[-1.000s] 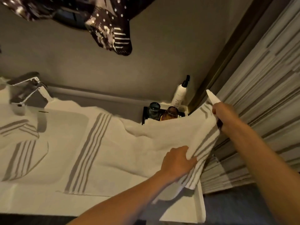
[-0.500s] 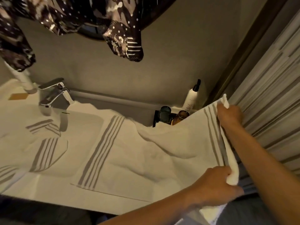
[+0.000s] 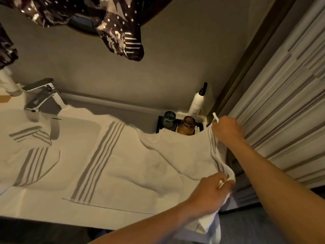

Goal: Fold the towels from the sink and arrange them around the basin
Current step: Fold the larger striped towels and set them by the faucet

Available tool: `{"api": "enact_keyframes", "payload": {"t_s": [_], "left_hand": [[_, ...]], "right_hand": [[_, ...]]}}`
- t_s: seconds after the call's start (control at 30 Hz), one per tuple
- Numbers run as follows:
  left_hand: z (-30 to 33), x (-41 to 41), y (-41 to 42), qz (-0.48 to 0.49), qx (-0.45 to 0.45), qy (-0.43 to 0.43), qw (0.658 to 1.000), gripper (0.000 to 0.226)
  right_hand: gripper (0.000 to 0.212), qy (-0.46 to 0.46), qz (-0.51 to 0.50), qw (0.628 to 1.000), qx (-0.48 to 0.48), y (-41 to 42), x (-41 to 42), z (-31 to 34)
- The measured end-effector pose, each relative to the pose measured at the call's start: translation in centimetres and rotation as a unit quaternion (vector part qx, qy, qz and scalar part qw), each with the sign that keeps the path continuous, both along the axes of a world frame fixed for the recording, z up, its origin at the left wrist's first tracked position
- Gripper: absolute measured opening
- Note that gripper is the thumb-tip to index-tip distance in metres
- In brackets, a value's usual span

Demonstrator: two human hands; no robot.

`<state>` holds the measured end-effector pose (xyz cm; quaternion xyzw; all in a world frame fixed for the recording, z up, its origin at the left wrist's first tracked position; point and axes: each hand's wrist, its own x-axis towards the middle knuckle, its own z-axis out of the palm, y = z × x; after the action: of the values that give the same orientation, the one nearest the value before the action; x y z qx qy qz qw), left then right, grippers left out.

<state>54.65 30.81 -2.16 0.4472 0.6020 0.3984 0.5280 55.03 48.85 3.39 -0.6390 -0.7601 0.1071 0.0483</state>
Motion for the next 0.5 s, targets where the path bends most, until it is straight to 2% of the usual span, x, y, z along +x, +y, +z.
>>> {"api": "enact_keyframes", "payload": {"t_s": [0.07,0.13,0.2,0.33,0.43,0.5], "left_hand": [[0.6,-1.3,-0.9,0.021,0.027,-0.005,0.999,0.030],[1.2,-3.0,-2.3,0.046,0.036,-0.036,0.998,0.032],[1.7,-5.1,-3.8,0.076,0.047,-0.060,0.994,0.034],[2.1,-12.1,-6.8,0.173,0.063,-0.097,0.978,0.039],[2.1,-18.1,-9.5,0.264,0.056,-0.122,0.955,0.030],[0.7,-22.4,-11.4,0.336,0.024,-0.128,0.933,0.015]], "right_hand": [[0.025,0.104,-0.040,0.990,-0.086,0.7,-0.9,0.4],[0.024,0.223,-0.102,0.953,-0.176,1.2,-2.6,1.3],[0.025,0.293,-0.121,0.920,-0.231,1.6,-4.8,1.7],[0.006,0.392,-0.083,0.876,-0.268,-0.8,-12.0,1.9],[0.014,0.440,-0.055,0.849,-0.287,-2.9,-18.6,0.7],[0.014,0.436,-0.023,0.850,-0.295,-4.4,-23.4,-0.9]]}}
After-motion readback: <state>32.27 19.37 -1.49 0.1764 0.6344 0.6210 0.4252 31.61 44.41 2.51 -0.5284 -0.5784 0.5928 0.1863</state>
